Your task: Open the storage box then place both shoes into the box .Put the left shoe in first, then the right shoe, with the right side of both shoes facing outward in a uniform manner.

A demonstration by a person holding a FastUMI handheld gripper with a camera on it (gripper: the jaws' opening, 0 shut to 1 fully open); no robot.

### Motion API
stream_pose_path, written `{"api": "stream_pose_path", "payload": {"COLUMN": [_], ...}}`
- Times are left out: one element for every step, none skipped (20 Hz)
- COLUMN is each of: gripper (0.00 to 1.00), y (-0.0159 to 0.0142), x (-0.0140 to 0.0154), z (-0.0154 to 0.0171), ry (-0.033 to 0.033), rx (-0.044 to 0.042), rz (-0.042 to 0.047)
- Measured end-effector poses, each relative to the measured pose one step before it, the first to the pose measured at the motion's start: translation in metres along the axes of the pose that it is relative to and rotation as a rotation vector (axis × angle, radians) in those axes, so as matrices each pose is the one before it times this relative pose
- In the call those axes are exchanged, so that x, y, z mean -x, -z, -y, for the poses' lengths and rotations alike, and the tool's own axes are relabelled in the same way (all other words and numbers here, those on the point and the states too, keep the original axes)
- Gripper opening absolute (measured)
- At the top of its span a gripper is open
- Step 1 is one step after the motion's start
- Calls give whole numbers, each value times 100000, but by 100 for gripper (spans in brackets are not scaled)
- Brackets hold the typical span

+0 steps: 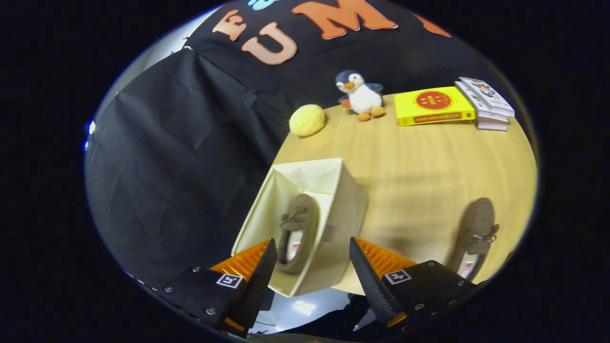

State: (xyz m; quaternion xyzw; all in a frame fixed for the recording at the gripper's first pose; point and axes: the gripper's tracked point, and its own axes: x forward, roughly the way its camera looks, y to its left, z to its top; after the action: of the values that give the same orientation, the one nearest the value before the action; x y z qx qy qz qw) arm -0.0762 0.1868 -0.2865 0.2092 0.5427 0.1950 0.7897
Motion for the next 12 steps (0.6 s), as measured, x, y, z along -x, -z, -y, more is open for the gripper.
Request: {"api": "stream_pose_path", "payload": {"gripper": [92,92,93,93,96,96,95,95,95,96,95,95], "y": [292,364,876,1160,650,168,132,189,295,200,406,362], "x": [766,450,30,124,77,79,27,173,98,-202,-417,-502], "z": [2382,2487,2400,2101,2062,1959,2257,2365,1715,1292,1141,995], "ry": [4354,4206,3334,2997,2319,2853,3881,4913,3499,2153,1972,2093], "rx": [-329,-463,-1548,-3212,-4206,-3553,-1728,9,853,952,814,500], "rz": [1702,987,-1186,-1752,-267,452,328,618,502,165,-683,-415]}}
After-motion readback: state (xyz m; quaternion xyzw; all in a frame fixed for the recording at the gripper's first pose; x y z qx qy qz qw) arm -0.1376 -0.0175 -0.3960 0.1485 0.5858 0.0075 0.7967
